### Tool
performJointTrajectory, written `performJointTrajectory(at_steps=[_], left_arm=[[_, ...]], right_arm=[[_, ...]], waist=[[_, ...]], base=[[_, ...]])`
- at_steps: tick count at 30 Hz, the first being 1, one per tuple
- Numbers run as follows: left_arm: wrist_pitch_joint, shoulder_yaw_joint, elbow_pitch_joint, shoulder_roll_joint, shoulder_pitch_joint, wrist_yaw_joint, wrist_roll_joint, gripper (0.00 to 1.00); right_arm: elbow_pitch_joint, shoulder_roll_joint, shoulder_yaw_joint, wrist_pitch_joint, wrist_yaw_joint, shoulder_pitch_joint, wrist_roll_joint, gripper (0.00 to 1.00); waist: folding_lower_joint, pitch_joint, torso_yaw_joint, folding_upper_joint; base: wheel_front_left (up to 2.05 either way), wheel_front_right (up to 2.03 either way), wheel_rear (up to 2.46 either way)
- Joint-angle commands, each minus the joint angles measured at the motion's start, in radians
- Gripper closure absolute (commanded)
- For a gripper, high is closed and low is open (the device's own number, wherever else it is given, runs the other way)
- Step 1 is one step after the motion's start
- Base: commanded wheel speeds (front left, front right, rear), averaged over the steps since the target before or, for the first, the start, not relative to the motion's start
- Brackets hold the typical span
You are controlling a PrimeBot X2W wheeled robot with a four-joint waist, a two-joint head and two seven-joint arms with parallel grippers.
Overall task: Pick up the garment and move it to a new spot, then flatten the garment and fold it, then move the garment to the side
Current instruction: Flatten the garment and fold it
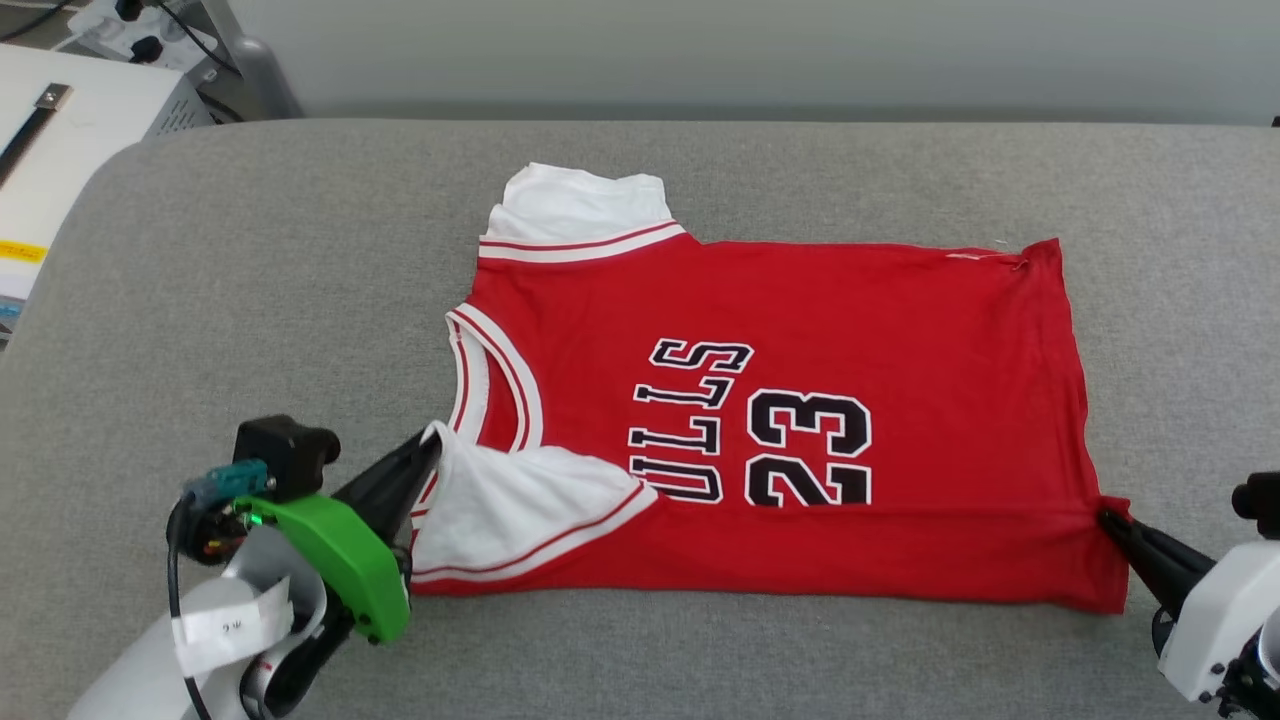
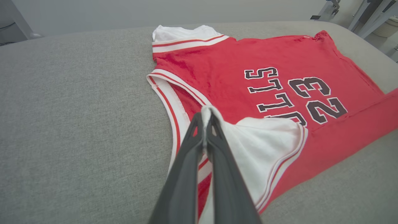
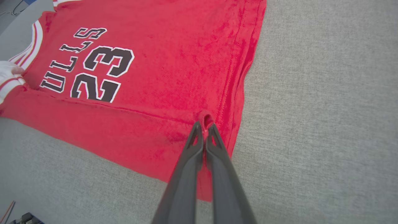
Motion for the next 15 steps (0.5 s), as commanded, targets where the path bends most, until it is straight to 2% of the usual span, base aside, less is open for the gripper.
performJointTrajectory(at_steps=[1, 9, 15], left_arm=[[0.002, -0.002, 0.02, -0.007, -0.046, -0.007, 0.003, 1.0], [0.0, -0.054, 0.161, -0.015, -0.222, -0.023, -0.002, 1.0], [-0.033, -0.141, 0.26, -0.023, -0.3, -0.023, -0.031, 1.0]], right_arm=[[-0.001, 0.004, -0.002, 0.008, -0.001, -0.032, -0.008, 1.0], [0.054, 0.016, 0.042, 0.038, -0.001, -0.18, -0.014, 1.0], [0.134, 0.024, 0.1, 0.042, -0.001, -0.278, -0.008, 1.0]], waist=[[0.0, 0.039, -0.012, 0.0], [0.0, 0.118, -0.031, 0.0], [0.0, 0.165, -0.038, 0.0]], base=[[0.0, 0.0, 0.0], [0.0, 0.0, 0.0], [0.0, 0.0, 0.0]])
